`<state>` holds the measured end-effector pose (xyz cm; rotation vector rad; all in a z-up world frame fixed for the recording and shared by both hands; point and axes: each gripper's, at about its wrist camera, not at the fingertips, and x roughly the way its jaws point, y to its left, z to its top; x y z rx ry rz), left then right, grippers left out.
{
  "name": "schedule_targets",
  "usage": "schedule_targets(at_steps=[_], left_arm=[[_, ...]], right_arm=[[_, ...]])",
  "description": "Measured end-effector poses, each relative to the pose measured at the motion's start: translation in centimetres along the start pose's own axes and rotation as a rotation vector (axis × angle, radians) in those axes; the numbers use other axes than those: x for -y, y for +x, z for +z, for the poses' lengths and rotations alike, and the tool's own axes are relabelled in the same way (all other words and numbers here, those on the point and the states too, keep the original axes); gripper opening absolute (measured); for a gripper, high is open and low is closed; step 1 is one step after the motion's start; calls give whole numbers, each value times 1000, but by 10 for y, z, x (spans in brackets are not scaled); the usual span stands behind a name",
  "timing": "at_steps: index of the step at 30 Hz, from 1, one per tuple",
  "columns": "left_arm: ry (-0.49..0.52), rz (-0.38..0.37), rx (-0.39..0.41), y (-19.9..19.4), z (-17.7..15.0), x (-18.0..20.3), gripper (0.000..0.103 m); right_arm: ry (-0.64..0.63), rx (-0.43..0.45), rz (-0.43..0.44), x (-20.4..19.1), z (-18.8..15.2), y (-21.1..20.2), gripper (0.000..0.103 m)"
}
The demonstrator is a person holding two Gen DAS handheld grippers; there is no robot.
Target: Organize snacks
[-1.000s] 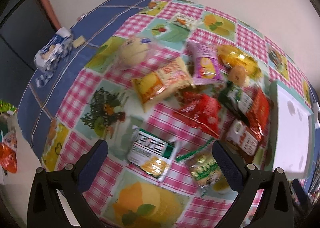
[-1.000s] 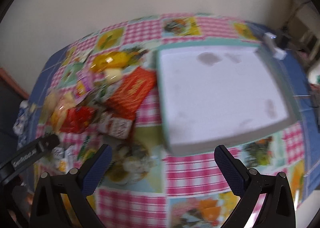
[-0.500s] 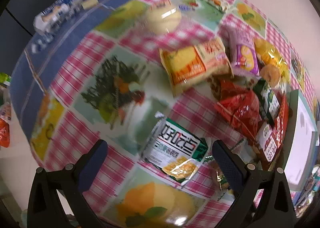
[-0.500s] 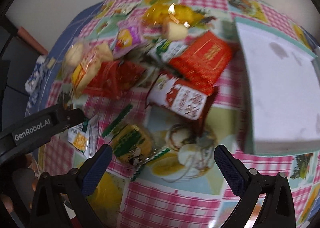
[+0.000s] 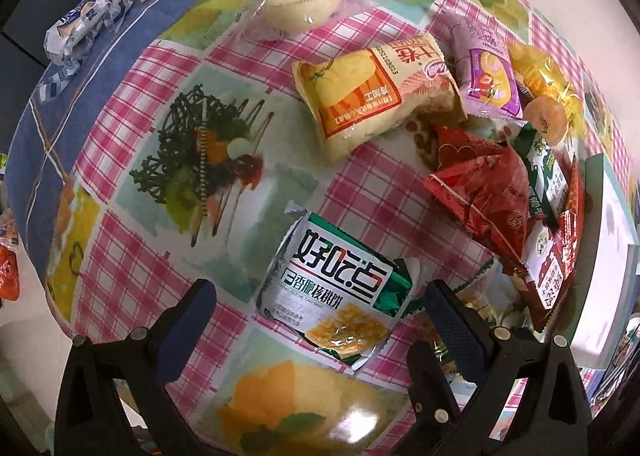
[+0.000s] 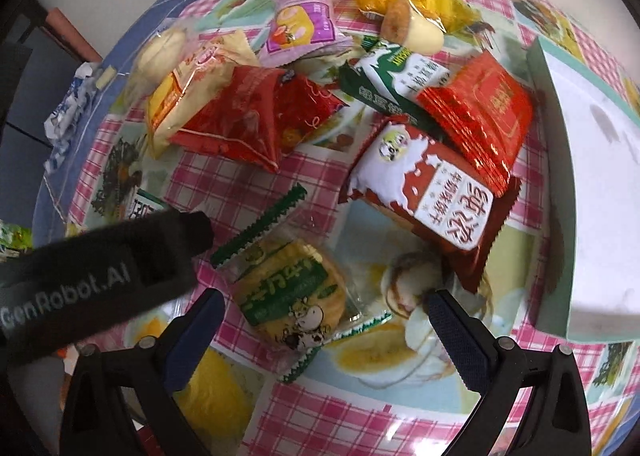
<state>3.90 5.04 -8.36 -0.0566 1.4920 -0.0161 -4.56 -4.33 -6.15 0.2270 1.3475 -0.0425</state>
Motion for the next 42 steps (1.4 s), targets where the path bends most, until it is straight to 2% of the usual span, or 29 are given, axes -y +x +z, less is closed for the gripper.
schedule_targets(at_steps=[3,5,6,9,12,16,23,29,37,42], left_arm=[[-1,-23,-10,10,1,0,90],[1,-31,-18,15,-2,1,82],[6,-19,-18,19,-1,4,74],[2,-18,-16,24,-1,6,70],[-2,-24,-16,26,0,4,68],[-6,-33,-18,19,-1,0,66],[-11,-35,-8,3,-3,-6,64],[-16,-46,18,-14,-4,-13,63],[-34,-68,99,-50,-9,-24,62],[-38,-98,149,-78,-17,-23,62]], right_arm=[[-10,8,-17,-12,6,9,103],[-9,17,-19,-15,6,10,99],[-8,21,-17,-14,9,7,96],[-9,31,-23,-9,8,-3,83],[-3,37,-27,-11,11,-4,76],[11,47,-56,-8,11,-9,54],[25,45,-42,-2,15,-9,53],[67,65,-9,21,8,-29,53],[103,134,30,29,7,-60,53],[174,171,18,52,6,-79,53]])
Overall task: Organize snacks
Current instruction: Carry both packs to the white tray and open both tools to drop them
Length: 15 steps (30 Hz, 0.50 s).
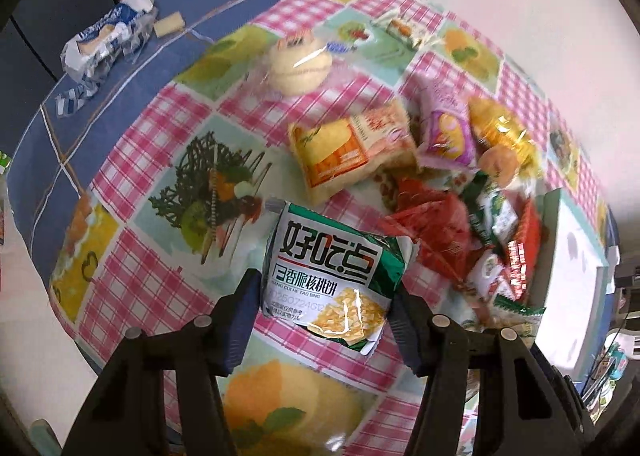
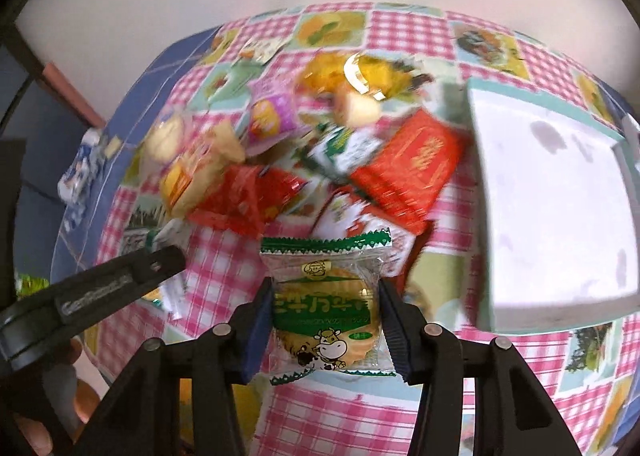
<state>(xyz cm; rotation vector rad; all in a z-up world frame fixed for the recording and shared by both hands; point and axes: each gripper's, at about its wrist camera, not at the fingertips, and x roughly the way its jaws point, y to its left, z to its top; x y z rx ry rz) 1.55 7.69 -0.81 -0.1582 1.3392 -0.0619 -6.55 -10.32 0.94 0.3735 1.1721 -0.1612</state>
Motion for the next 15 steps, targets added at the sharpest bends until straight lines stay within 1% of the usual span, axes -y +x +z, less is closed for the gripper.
schedule_targets(at_steps=[3,5,8,11,15], left_arm=[[30,-24,13,-10,-3,11,62],[84,-54,10,-17,-5,31,62],[176,-77,14,-22,-17,63,62],[268,-89,29,-31,-28,101,62],[365,-110,25,-30,-39,147,62]], right_arm=[[96,24,-55,31,7,-9,53],[161,34,-114,54,11,-13,53],[250,44,-190,90,13,-21,53],[331,46,-244,118,15,-24,53],[443,40,-279,160,9,-33,53]])
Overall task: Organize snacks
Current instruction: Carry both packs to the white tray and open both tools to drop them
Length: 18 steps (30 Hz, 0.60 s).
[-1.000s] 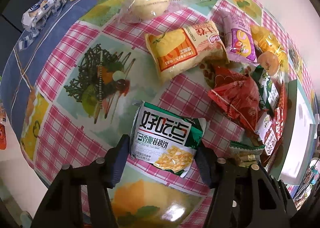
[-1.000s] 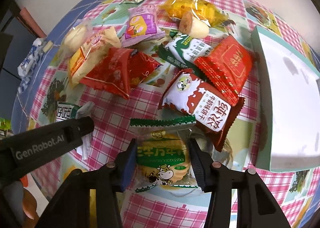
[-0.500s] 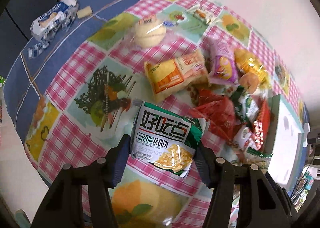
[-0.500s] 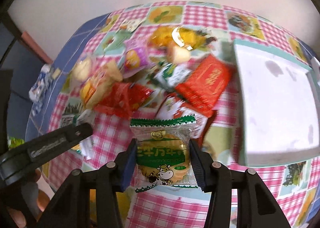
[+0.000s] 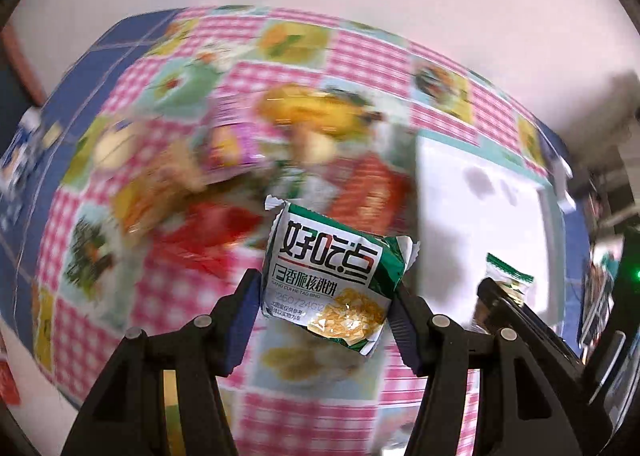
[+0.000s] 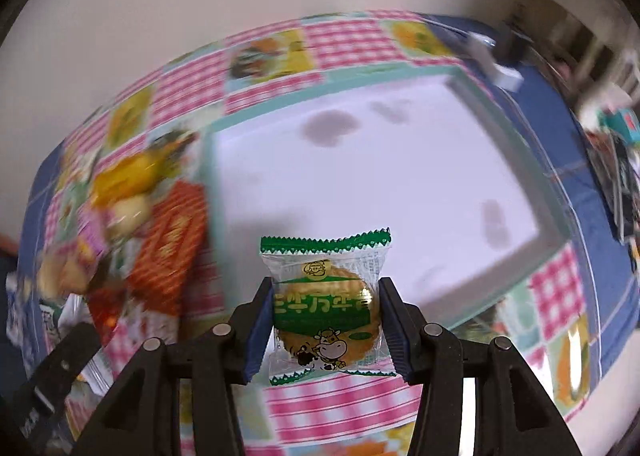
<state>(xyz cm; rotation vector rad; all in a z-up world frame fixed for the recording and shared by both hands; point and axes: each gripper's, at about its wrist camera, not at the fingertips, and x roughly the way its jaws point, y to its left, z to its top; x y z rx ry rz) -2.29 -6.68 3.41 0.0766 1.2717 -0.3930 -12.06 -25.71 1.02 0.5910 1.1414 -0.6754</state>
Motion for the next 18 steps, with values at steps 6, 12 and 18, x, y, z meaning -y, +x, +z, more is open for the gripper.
schedule_targets(at_steps=[6,12,18], left_arm=[[107,-23,-17,23,10,64,62],[168,-41,-25,51,19,108,62],[204,-38,-21,73,30,128,62]], right_arm=[[156,-5,-71,50,13,8,53],[251,1,-103,85,24,18,53],[310,-16,-135,101,42,40,53]])
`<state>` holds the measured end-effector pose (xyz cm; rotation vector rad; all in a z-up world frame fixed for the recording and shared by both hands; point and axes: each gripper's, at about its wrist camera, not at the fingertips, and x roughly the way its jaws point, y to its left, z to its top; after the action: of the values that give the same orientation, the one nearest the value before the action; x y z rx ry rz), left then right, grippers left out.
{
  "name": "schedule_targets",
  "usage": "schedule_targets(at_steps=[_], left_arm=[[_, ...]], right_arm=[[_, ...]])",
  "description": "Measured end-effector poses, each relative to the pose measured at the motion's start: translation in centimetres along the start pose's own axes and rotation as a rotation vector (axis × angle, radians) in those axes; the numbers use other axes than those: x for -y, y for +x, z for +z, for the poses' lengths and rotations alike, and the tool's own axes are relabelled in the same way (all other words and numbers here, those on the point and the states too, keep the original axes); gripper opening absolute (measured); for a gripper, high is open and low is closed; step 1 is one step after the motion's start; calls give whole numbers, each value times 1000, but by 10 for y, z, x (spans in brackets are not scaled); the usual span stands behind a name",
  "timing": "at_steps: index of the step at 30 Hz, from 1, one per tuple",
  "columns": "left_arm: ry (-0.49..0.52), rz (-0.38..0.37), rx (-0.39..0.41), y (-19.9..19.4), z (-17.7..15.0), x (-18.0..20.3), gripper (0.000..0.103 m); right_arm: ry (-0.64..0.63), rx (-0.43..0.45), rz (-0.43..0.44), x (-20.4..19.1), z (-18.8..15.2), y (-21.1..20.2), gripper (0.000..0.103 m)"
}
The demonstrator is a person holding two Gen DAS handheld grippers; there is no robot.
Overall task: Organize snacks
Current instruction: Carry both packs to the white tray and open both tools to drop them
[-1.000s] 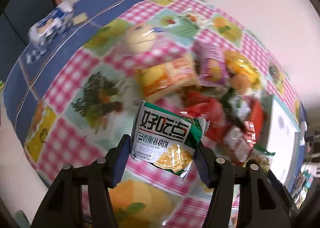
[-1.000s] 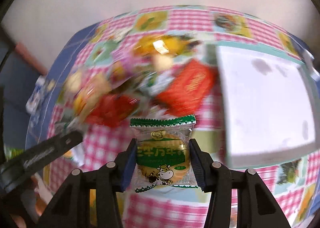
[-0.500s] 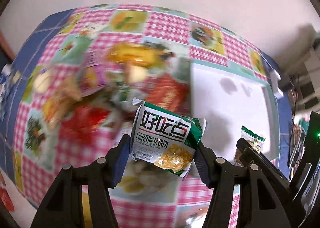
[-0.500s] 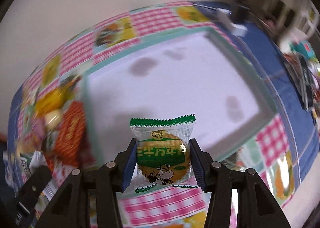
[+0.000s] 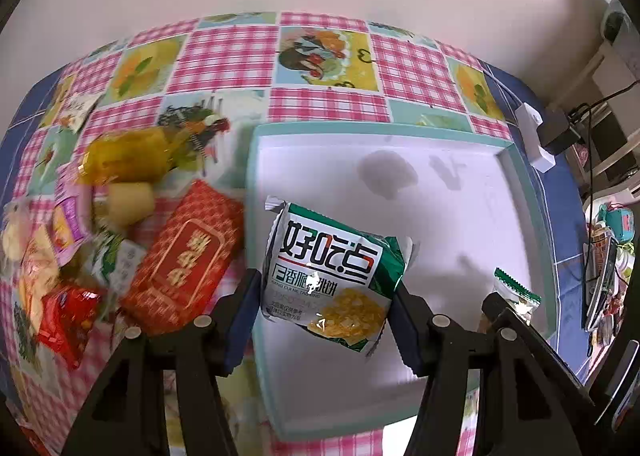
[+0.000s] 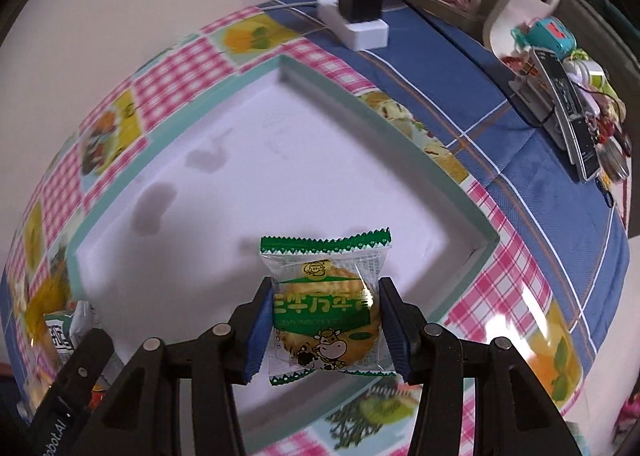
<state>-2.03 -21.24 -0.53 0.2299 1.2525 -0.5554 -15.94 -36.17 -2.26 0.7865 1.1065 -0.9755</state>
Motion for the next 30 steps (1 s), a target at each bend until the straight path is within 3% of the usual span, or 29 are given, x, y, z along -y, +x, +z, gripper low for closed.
schedule_targets(at_steps=[10,13,21,22,23,28,30], left_arm=[[14,2,7,18,21,6,64],[0,8,17,12,23,1,71],[-78,6,25,-15,16,-22,76],[-93,15,28,-18,14,-27,85],[-112,26,38,-22,10,-35,87],[-179,126,48,-35,-4,-69,88],[-200,169,61,-40,-7,-82,89]], right_arm=[[15,9,-21,0,20,12,53],[-4,34,-23,-4,21,1,54],[-65,39,14,-19,12,-16,55],[-77,36,22,-22,8,-18,59],[-87,35,27,-25,4,-20,60],[-154,19,78,-42,-18,-22,64],[-183,10,97,-50,-27,-23,70]])
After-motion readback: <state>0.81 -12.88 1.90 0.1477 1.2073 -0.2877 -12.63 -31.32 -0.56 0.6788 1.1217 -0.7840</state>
